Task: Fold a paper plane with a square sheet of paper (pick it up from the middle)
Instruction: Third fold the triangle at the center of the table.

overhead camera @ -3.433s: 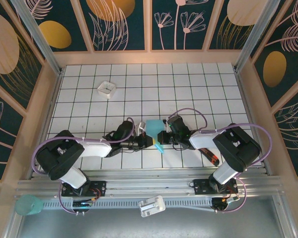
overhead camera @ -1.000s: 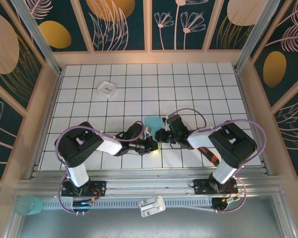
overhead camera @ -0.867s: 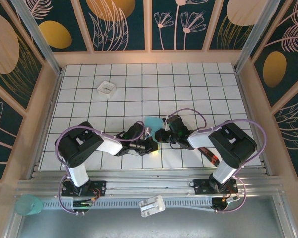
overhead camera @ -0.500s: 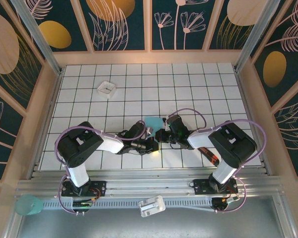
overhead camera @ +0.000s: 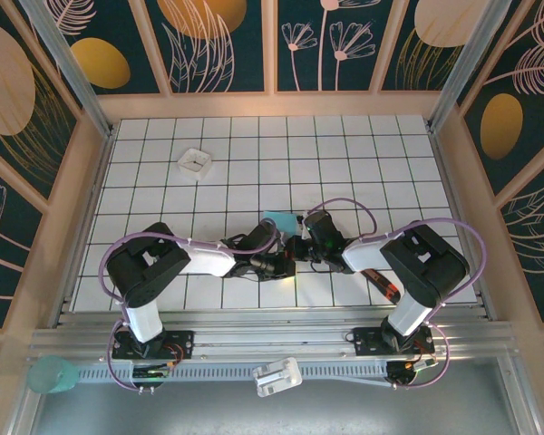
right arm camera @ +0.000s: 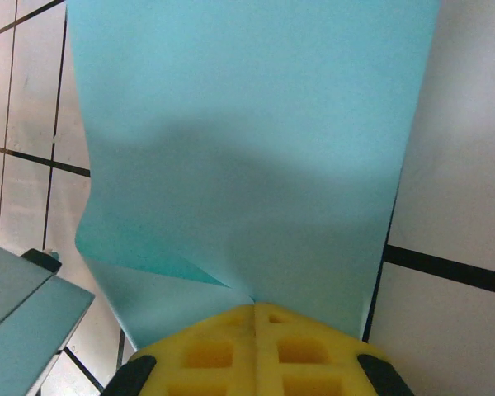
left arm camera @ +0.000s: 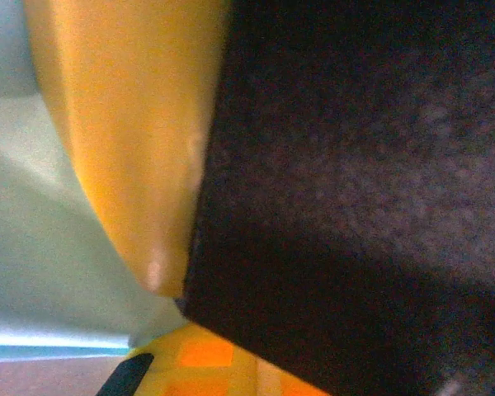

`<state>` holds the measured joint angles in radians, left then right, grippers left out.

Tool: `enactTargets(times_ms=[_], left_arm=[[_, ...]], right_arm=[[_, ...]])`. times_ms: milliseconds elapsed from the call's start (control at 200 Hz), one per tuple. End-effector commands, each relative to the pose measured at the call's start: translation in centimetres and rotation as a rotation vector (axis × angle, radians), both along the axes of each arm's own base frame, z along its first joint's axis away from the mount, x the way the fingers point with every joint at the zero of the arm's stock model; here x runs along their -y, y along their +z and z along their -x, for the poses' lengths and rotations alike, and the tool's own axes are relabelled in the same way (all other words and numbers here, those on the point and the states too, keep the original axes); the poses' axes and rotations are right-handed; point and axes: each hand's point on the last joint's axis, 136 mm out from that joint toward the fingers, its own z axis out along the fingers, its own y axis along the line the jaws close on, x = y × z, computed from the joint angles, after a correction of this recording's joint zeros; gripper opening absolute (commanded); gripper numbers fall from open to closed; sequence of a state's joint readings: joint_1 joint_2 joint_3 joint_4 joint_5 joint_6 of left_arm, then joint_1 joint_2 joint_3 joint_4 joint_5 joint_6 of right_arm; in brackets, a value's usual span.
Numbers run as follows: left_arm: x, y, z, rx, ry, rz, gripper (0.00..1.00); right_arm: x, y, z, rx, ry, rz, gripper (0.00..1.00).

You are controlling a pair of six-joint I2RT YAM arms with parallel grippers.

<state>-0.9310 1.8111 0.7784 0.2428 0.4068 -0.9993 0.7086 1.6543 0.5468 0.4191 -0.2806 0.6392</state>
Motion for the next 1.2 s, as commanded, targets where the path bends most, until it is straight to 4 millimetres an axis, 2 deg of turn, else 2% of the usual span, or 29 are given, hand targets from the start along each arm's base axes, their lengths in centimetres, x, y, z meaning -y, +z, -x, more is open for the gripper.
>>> enactTargets(times_ms=[0, 220, 280, 320, 345, 395, 615, 806, 1006, 1031, 1196], left_arm=[[-1.6, -2.3, 3.9, -0.098, -0.086, -0.114, 0.0], [0.3, 1.8, 2.9, -0.033, -0.1, 0.014, 0.0], [0.4, 2.7, 2.2, -0.009, -0.083, 0.038, 0.0], [0.3, 2.7, 1.8, -0.006, -0.064, 0.044, 0.0], [0.4, 4.0, 1.5, 0.014, -0.052, 0.077, 0.0], [0.3, 4.3, 0.9, 0.022, -0.03, 0.094, 0.0], [-1.2, 3.5, -1.4, 0.034, 0.074, 0.093, 0.0], [-1.8, 2.6, -2.4, 0.043, 0.105, 0.067, 0.0], [-2.6, 2.0, -2.8, 0.059, 0.113, 0.037, 0.0], [-2.8, 0.8, -2.6, 0.042, 0.108, 0.008, 0.0], [-3.2, -0.5, -2.0, 0.022, 0.088, -0.025, 0.0]], right_arm=[[4.3, -5.9, 3.5, -0.178, -0.048, 0.197, 0.0], [4.5, -5.9, 3.4, -0.177, -0.052, 0.199, 0.0], [4.6, -6.0, 3.5, -0.18, -0.053, 0.199, 0.0], [4.6, -6.0, 3.5, -0.18, -0.054, 0.199, 0.0], [4.6, -6.0, 3.5, -0.181, -0.053, 0.198, 0.0], [4.6, -6.1, 3.6, -0.183, -0.052, 0.198, 0.0], [4.5, -6.0, 3.4, -0.178, -0.051, 0.199, 0.0], [4.4, -6.0, 3.4, -0.18, -0.045, 0.2, 0.0], [4.5, -6.0, 3.3, -0.179, -0.048, 0.201, 0.0], [4.5, -5.9, 3.3, -0.178, -0.048, 0.201, 0.0], [4.5, -5.9, 3.2, -0.177, -0.048, 0.202, 0.0]])
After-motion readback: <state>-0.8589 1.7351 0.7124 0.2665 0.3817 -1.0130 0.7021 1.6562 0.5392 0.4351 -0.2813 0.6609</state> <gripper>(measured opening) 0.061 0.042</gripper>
